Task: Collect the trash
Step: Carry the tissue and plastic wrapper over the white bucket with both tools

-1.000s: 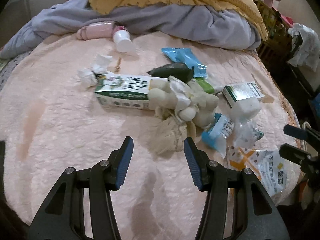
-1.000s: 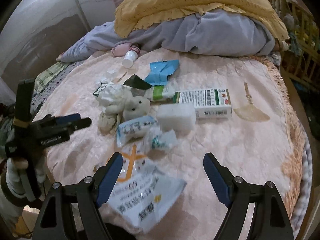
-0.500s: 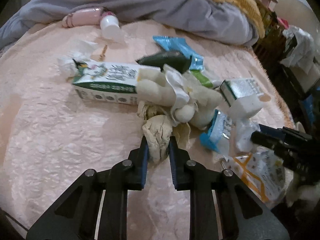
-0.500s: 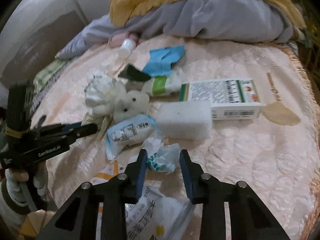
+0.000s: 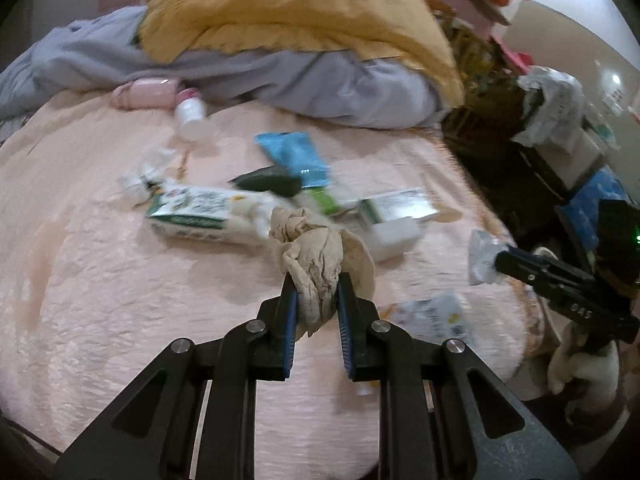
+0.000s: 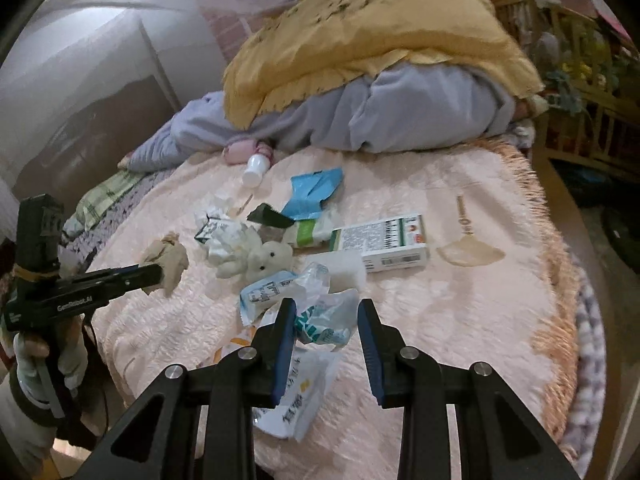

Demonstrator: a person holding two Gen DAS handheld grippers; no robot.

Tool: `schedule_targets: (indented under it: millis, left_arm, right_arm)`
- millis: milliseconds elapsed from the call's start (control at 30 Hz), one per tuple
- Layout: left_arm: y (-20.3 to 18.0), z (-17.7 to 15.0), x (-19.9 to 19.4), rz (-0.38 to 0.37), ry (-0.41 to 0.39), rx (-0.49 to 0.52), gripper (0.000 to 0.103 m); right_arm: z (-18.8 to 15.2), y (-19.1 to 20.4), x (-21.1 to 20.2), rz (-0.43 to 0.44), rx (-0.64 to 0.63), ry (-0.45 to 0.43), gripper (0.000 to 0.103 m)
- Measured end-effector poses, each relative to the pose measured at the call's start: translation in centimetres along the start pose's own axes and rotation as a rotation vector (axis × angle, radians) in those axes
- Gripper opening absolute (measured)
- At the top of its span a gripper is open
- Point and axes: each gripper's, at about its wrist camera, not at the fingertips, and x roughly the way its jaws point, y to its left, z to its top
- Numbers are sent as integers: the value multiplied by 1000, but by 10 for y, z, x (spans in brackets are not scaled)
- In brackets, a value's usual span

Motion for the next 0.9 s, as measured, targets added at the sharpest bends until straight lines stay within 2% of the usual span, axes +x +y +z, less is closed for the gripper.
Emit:
schedule_targets:
  millis: [333, 900]
  left_arm:
    - [-90, 1, 14, -70, 7, 141, 16]
    - [-196, -1, 48, -135, 45, 294, 16]
  right_arm:
    - [-18, -32, -46, -69, 54, -52, 30]
    - [-50, -96, -113, -197, 156, -122, 30]
